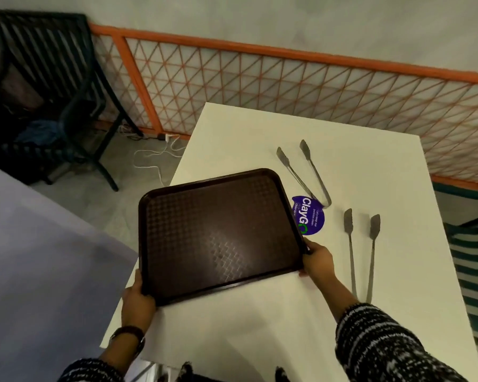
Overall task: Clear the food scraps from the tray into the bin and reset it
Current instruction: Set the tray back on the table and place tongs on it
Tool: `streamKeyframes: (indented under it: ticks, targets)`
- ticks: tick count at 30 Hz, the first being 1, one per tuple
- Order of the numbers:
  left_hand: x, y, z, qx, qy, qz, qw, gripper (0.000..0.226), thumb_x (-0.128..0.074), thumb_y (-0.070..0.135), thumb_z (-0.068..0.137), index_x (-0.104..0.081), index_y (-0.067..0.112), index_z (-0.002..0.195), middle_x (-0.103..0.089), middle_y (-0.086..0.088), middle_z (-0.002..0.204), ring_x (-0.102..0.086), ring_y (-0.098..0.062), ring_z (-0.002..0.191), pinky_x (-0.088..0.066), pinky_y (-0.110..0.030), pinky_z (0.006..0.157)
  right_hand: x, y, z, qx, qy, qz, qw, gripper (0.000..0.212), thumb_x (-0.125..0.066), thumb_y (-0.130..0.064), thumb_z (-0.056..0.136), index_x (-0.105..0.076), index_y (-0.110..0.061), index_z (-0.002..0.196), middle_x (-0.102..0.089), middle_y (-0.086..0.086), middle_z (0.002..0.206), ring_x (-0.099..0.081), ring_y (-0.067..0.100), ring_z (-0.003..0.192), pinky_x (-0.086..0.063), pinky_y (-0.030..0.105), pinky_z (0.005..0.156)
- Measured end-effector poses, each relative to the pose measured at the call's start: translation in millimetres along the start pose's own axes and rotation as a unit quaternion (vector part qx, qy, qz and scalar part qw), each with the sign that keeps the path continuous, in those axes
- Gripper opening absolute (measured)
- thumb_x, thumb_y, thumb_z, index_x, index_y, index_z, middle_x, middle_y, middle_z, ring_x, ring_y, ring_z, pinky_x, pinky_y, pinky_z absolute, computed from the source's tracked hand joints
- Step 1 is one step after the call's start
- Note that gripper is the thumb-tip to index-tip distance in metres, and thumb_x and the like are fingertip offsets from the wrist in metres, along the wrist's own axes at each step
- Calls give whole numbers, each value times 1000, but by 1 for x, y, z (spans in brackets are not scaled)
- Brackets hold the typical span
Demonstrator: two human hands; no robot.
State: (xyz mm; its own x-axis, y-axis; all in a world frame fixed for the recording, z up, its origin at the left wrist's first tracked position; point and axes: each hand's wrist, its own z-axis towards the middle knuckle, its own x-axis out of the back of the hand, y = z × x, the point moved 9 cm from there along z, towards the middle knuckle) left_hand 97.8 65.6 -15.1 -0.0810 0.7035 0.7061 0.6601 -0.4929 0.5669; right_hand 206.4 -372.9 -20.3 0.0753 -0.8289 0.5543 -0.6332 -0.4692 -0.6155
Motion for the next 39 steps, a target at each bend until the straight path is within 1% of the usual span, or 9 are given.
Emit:
streamKeyframes:
  ticks: [7, 10, 16, 20, 24, 29, 31, 34, 39]
  targets:
    - [1, 49, 69, -19, -24, 29, 999, 64, -47, -10, 85, -33, 15, 143, -46, -31, 133, -46, -47, 119, -39, -47, 96, 1, -11, 17, -65, 8, 96, 993, 53, -53, 5, 87, -46, -14, 136, -58, 17, 125, -66, 38, 83, -57, 32, 49]
    - [1, 75, 90, -43, -30, -38, 998, 53, -40, -7, 91, -41, 16, 139, -50, -28, 128, -51, -42, 111, -40, -43, 99, 1, -17, 23, -83, 21, 133, 987, 53, -56, 6, 86, -48, -13, 135, -57, 16, 123, -66, 38, 83, -57, 31, 47]
    - [-11, 127, 133, -73, -49, -32, 996, 40, -33, 9, 98, -43, 13, 137, -50, -25, 126, -53, -40, 106, -41, -46, 100, 3, -19, 39, -124, 57, 203, 969, 54, -56, 7, 85, -48, -15, 134, -53, 15, 129, -62, 42, 94, -57, 33, 49]
    - [-19, 157, 157, -76, -53, -16, 996, 35, -33, 6, 96, -50, 11, 126, -51, -30, 117, -54, -45, 101, -43, -48, 96, 8, -18, 50, -145, 72, 204, 966, 54, -51, 9, 87, -47, -15, 135, -54, 15, 129, -67, 38, 77, -57, 30, 45]
    - [-25, 183, 174, -95, -50, -23, 994, 41, -29, 9, 98, -43, 17, 135, -49, -22, 111, -54, -38, 90, -44, -44, 94, 12, -17, 62, -149, 92, 230, 957, 52, -48, 13, 86, -52, -12, 131, -57, 11, 116, -65, 41, 79, -55, 29, 40]
    - [-36, 204, 199, -120, -70, 10, 990, 59, -35, -7, 91, -30, 17, 145, -48, -33, 114, -54, -46, 88, -45, -50, 92, 14, -21, 75, -139, 106, 209, 962, 53, -45, 15, 86, -53, -11, 130, -61, 14, 119, -65, 35, 62, -56, 31, 43]
    - [-37, 209, 205, -121, -61, 23, 991, 63, -34, -10, 89, -27, 17, 145, -48, -33, 113, -51, -37, 77, -45, -48, 88, 18, -25, 81, -130, 110, 206, 964, 55, -46, 17, 82, -55, -11, 129, -63, 15, 118, -66, 40, 71, -57, 32, 46]
    - [-40, 215, 211, -120, -59, 12, 991, 67, -32, -14, 85, -29, 15, 145, -47, -34, 112, -45, -26, 68, -47, -49, 85, 27, -38, 91, -95, 116, 165, 975, 53, -50, 13, 80, -55, -9, 128, -64, 11, 120, -61, 41, 100, -58, 40, 74]
    - [-48, 224, 216, -121, -61, -4, 991, 69, -32, -18, 83, -29, 13, 145, -45, -28, 102, -47, -35, 74, -46, -50, 88, 40, -55, 109, -82, 117, 133, 981, 50, -52, 5, 86, -49, -10, 134, -62, 15, 123, -62, 38, 101, -58, 43, 74]
